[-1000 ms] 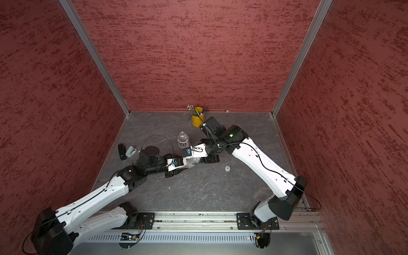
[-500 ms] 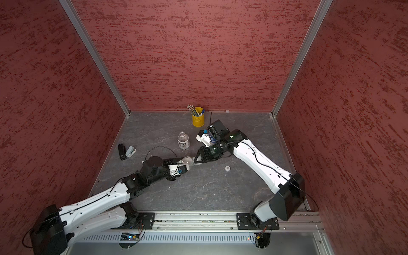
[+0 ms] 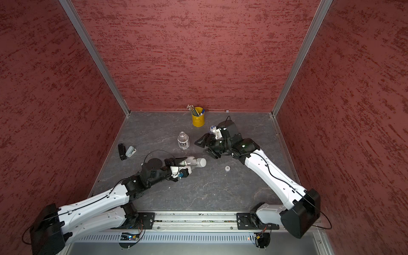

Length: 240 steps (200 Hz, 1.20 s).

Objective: Screw on the bottle caps
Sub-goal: Screw the bottle cap onto the plastic bottle.

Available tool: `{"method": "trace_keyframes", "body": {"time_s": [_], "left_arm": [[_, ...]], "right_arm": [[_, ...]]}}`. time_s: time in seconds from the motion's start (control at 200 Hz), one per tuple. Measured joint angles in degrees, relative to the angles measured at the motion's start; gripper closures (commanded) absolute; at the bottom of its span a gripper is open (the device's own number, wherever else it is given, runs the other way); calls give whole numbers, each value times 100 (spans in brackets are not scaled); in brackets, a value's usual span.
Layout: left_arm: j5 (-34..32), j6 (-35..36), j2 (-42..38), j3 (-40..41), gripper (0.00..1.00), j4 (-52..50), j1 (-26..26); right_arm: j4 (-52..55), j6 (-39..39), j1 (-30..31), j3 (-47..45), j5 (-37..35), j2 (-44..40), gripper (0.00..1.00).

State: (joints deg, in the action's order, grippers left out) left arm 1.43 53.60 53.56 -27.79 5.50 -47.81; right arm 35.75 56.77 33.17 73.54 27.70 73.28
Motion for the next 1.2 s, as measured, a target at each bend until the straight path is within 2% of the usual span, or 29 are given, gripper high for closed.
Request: {"method": "trace_keyframes", "body": {"time_s": [0.145,0.26,0.451,0.606,0.746,0.882,1.027,1.202], "left_arm": [[358,-131,46,-181,63,-385,411],[817,-245,122,-424,63,-721,745],[1637,-385,247,-815,63,-1167,1123],[2146,-433,308,-977,63,-1443,1252],[2417,-474,424,-1056,63,-1591,1305],[2557,-516,474,-1060,63,-1716,1311],[2621,-522,472,-1060,63,-1746,1314],[2686,-531,472,-1060,63,-1751,1314]], "right_arm": [[219,-2437,-79,352,-396,-498,7],[586,-4774,-103,448,-127,-776,5],[1919,-8780,-48,717,186,-562,6],[2260,-10944,254,693,-146,-503,11],[2114,-12216,684,673,-601,-470,12],[1930,-13068,1064,654,-1010,-352,17],[1829,-13595,1259,654,-1261,-127,31],[1851,-13967,1331,656,-1449,96,41]]}}
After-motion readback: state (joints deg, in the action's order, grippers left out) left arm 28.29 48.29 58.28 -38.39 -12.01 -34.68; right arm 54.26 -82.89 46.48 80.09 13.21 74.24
